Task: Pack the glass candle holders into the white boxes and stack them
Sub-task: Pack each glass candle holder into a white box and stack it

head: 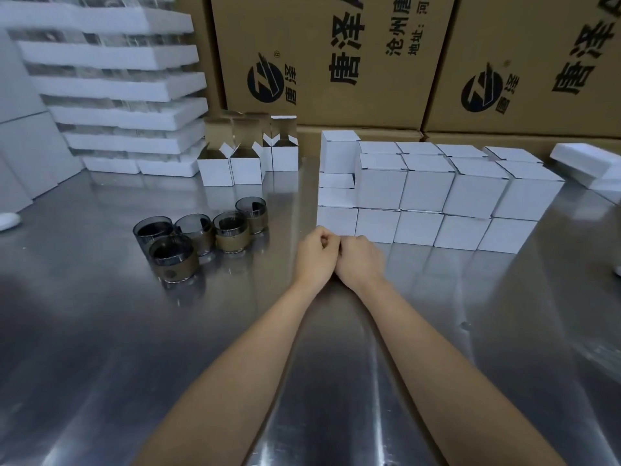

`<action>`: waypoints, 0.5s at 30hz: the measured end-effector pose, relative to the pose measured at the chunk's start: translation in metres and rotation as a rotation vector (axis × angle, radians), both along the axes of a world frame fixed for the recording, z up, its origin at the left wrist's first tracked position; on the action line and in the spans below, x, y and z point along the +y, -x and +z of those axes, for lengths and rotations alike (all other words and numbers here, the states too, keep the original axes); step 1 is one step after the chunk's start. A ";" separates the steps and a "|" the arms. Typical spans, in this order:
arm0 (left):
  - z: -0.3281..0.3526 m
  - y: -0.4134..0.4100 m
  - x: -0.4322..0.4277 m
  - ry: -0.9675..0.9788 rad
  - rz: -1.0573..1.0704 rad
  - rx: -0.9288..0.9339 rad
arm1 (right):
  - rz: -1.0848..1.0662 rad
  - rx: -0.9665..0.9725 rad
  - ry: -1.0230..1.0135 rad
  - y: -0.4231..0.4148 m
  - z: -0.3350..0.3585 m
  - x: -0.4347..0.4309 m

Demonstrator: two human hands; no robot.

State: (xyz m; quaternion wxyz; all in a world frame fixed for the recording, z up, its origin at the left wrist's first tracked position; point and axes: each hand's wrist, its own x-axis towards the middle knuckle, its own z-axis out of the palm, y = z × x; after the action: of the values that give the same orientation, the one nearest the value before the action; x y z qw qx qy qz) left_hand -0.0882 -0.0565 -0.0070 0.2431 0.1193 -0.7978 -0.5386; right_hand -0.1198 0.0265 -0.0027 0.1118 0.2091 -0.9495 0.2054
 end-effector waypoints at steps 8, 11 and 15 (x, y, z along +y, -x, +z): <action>0.056 0.009 -0.066 0.220 0.404 0.195 | 0.015 0.006 -0.011 0.007 -0.003 -0.006; 0.070 0.026 -0.088 0.289 0.398 0.101 | -0.016 -0.024 -0.034 0.010 -0.002 -0.009; 0.081 0.059 -0.097 0.471 0.373 -0.009 | -0.042 -0.043 -0.054 0.011 -0.003 -0.008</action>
State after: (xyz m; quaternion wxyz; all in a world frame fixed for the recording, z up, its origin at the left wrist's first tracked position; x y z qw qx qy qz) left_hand -0.1472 -0.1532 0.0743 0.3555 0.2066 -0.8661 -0.2844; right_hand -0.1309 0.0187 -0.0061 0.0899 0.1875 -0.9611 0.1816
